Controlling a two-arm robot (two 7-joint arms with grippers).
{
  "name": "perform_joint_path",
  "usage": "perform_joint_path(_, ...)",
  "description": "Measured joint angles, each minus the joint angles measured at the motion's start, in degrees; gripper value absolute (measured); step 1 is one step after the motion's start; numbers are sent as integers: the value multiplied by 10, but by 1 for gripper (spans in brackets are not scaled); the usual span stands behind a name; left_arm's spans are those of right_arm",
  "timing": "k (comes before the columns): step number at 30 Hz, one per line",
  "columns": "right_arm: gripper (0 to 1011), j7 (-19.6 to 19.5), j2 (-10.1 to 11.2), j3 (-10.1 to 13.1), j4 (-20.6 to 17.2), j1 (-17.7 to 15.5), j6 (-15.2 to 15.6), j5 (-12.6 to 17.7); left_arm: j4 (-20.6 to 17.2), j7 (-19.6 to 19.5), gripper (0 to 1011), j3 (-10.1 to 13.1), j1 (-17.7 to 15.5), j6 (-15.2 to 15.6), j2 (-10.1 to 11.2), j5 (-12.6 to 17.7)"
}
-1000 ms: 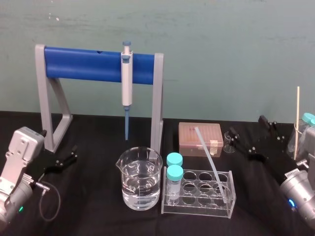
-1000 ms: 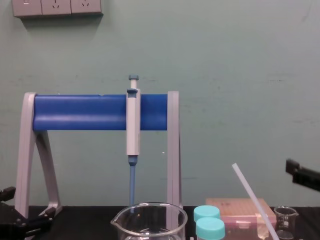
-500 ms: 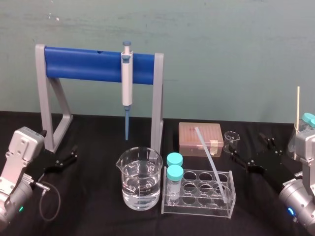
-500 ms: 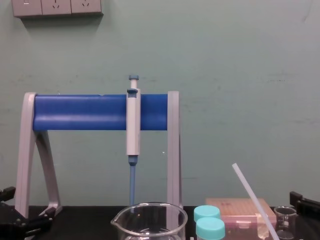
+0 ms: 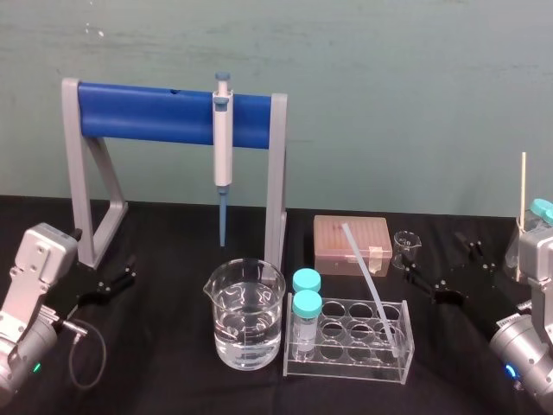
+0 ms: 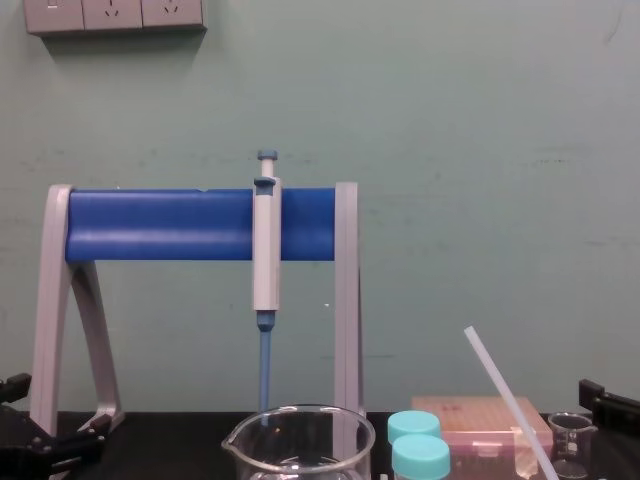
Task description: Pick up the stirring rod with one hand, then place it down.
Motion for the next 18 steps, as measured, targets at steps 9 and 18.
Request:
perform_joint_path(9,1002,0,0,0,0,0,-1,0,0,0,1000,0,0,0,0,0)
perform_joint_path(18,1000,0,0,0,-1,0,-2,1,0,0,1000,0,0,0,0,0)
